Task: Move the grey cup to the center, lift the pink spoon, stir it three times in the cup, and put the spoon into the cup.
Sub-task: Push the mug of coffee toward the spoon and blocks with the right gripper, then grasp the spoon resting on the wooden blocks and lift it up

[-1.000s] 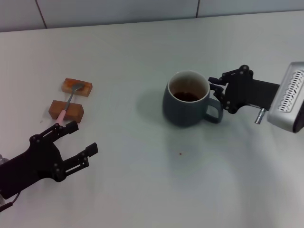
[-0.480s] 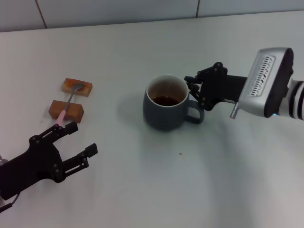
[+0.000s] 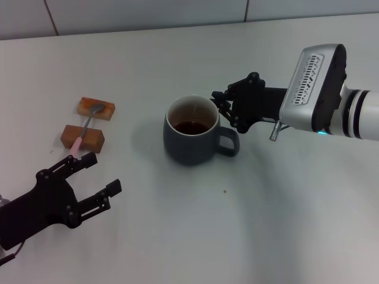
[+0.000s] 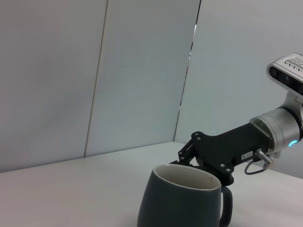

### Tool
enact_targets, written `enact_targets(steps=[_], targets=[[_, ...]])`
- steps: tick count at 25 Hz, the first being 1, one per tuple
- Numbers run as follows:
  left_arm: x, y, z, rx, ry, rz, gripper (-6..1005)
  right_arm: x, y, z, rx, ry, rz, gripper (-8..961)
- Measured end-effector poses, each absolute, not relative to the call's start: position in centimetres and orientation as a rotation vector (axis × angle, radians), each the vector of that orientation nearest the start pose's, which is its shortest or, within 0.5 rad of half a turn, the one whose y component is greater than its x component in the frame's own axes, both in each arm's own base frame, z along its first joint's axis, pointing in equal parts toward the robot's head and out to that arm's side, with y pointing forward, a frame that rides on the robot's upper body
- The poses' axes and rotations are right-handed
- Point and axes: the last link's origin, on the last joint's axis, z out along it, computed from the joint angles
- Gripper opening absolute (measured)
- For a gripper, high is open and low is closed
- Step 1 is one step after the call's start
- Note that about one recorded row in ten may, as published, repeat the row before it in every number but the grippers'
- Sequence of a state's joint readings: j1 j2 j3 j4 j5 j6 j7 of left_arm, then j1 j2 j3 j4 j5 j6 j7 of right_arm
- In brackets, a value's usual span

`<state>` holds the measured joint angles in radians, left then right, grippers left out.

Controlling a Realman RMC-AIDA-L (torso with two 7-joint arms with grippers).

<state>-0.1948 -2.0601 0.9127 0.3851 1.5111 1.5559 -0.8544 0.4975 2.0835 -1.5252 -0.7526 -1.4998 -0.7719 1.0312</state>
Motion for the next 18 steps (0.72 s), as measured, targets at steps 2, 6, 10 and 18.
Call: enact_targets(steps=[2, 6, 10, 18], targets=[[-33.1, 22.6, -2.4, -2.418, -0.565, -0.898, 796, 22.2, 37.5, -7.3, -2.559, -0.015, 0.247, 88], [-33.1, 22.6, -2.3, -2.419, -0.564, -0.897, 796, 22.9, 37.7, -6.5, -2.516, 0.013, 0.244, 88], [-33.1, 22.7, -2.3, -2.419, -0.562, -0.897, 796, 24.2, 37.9, -4.6, -2.436, 0.070, 0.256, 89], [-33.0, 22.8, -2.2, -2.418, -0.554, -0.896, 796, 26.6, 37.0, -0.8, -2.304, 0.119, 0.349, 89]])
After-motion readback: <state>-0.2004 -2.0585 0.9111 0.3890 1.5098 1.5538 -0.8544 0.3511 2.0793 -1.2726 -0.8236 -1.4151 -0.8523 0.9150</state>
